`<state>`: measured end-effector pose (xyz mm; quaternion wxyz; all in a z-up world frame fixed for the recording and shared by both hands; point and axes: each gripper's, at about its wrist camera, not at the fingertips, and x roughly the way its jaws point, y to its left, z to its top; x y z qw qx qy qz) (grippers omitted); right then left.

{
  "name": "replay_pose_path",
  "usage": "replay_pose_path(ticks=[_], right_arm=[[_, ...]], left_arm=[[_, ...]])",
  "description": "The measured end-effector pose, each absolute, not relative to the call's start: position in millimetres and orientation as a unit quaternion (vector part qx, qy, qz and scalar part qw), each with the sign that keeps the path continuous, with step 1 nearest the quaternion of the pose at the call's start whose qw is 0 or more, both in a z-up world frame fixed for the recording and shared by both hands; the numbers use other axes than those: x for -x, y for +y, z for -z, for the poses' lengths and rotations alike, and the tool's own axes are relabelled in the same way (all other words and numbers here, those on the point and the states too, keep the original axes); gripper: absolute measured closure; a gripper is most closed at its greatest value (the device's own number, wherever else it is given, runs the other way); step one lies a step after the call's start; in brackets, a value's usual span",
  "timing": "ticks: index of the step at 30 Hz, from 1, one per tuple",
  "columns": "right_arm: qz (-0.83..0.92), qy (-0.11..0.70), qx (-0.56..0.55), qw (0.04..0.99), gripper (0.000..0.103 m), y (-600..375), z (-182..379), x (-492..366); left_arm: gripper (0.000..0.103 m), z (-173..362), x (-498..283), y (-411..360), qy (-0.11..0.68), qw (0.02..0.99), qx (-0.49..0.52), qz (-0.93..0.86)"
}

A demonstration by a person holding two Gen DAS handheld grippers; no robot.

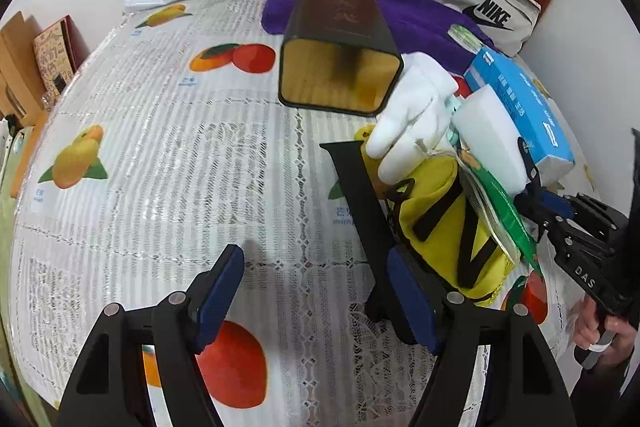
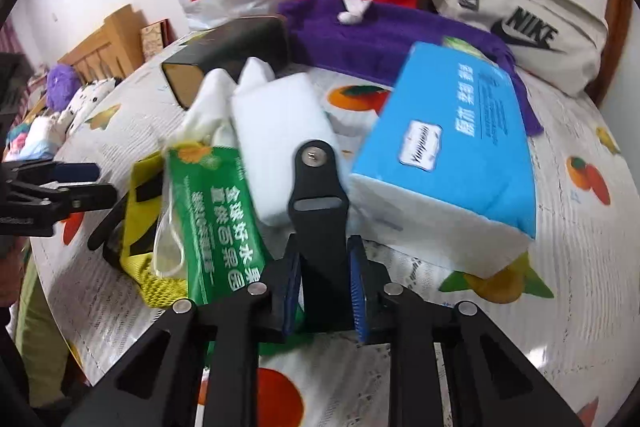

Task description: Organize soft objects

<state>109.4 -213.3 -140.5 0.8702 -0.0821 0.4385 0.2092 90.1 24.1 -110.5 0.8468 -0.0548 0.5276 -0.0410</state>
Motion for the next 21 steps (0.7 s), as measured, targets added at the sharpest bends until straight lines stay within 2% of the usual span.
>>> replay_pose_path(ticks=[13,21], right_arm=[[-0.203,0.429,0.072,0.878,0.082,-225,120,-81],[-0.19,0.43,0.066,0.88,0.082,-235,117,-74]], left_arm=[[0.026,118,-89,6,0.522,0.852,-0.02,0.03],[0.028,110,-92,21,0.51,0.859,-0.012,0.029]])
